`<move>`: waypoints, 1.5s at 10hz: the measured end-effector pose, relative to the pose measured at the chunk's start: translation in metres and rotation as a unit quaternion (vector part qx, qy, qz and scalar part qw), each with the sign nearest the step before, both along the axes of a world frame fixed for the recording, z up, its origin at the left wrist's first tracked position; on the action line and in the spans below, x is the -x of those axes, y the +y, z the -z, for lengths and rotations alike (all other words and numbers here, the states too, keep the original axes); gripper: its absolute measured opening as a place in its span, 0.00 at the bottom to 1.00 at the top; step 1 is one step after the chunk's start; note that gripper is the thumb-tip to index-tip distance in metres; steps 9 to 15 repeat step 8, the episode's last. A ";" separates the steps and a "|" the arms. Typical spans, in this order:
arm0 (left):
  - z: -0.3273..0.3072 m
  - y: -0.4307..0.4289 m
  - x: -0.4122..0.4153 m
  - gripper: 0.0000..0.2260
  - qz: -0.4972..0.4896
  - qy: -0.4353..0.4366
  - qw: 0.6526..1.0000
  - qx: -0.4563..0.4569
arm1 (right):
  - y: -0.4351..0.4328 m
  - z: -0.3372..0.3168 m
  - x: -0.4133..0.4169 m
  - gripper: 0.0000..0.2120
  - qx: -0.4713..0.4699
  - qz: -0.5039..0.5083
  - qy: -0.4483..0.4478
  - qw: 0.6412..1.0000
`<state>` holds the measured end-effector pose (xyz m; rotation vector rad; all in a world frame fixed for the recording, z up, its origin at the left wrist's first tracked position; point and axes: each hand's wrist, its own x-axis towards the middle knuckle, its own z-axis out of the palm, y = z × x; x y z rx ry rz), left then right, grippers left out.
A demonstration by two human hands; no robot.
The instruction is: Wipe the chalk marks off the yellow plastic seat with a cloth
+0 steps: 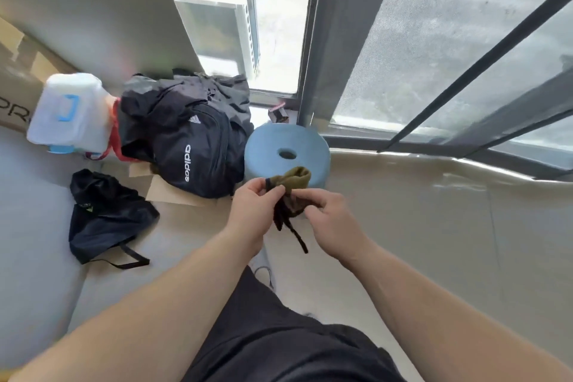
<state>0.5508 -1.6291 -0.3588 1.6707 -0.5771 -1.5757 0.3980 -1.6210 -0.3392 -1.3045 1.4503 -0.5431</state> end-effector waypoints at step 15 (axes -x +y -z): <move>0.331 -0.244 -0.034 0.21 0.047 -0.202 0.957 -0.204 | -0.272 0.358 -0.018 0.32 -0.226 0.059 0.103 0.967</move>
